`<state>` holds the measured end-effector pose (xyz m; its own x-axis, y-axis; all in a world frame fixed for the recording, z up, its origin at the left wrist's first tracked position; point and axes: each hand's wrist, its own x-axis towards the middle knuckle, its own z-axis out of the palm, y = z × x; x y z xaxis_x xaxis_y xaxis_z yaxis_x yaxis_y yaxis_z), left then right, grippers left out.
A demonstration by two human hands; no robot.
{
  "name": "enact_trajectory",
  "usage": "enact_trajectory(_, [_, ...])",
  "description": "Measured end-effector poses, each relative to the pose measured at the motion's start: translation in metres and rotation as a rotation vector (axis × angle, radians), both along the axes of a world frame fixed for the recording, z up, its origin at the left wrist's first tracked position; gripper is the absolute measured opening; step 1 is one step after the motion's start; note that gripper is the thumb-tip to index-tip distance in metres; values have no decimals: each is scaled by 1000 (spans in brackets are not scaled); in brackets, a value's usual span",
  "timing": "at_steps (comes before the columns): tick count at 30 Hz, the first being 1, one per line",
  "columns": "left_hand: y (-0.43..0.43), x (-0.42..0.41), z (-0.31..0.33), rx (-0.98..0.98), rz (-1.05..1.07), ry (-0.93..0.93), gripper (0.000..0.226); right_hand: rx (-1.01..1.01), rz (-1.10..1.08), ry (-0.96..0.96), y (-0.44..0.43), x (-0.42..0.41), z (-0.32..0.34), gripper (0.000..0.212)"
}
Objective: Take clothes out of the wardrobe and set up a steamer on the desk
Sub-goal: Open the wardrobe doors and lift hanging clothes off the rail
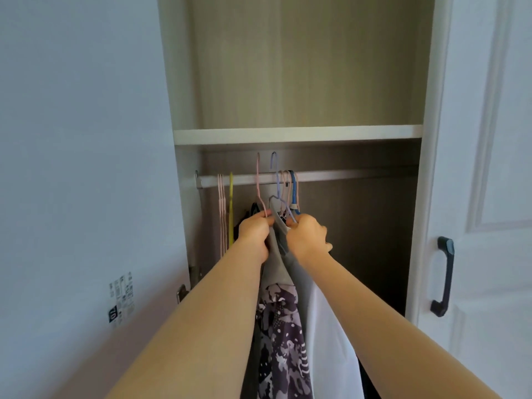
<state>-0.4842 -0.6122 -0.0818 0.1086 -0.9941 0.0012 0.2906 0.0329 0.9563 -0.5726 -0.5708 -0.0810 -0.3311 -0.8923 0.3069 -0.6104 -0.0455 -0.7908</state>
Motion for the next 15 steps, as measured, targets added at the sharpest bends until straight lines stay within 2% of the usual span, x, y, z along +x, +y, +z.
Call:
enact_trajectory(6, [29,-2,-9,19,-19,3,29,-69,52,-99,20,1,-15,13])
enact_trajectory(15, [99,-6,-34,62,-12,-40,32,-96,104,-212,90,-6,-45,19])
